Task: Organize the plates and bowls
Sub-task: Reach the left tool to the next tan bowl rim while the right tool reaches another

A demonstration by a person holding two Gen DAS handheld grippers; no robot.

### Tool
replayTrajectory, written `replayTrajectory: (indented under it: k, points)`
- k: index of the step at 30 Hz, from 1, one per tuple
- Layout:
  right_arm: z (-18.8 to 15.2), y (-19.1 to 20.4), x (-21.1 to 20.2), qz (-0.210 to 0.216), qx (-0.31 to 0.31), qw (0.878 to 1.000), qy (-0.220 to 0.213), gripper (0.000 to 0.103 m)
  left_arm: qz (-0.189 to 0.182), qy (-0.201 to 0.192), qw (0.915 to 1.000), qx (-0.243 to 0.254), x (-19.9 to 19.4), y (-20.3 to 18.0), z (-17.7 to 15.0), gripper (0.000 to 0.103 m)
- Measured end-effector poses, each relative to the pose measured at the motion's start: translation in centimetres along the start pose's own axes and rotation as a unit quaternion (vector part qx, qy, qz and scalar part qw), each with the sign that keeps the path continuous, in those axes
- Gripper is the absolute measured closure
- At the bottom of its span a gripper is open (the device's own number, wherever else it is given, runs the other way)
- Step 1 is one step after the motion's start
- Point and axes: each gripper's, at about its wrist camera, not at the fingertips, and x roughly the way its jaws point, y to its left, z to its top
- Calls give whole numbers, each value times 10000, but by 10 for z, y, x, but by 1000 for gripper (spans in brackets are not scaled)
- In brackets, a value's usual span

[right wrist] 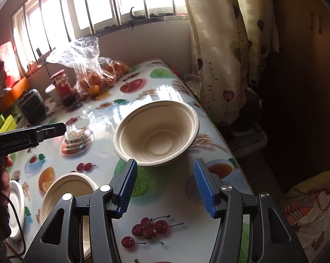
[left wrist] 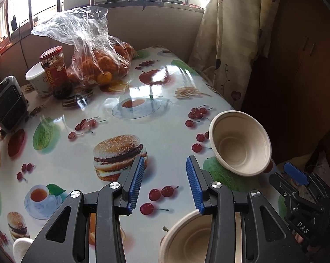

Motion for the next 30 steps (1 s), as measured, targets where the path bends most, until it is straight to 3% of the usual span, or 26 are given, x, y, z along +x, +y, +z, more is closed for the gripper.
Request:
replayTrajectory:
  k: [12,21,30]
  points:
    - [16,-14,20,-155,107,9998,-26,49,-370,123,9989,269,32,-22,28,62]
    - [15,-26,35,-202,298,9993,29,49,-474,304,9977,377,55,-35,31,62]
    - [19,-28,45,-154,319,9994,35,59,-561,451,9966,407,69,-43,34,64]
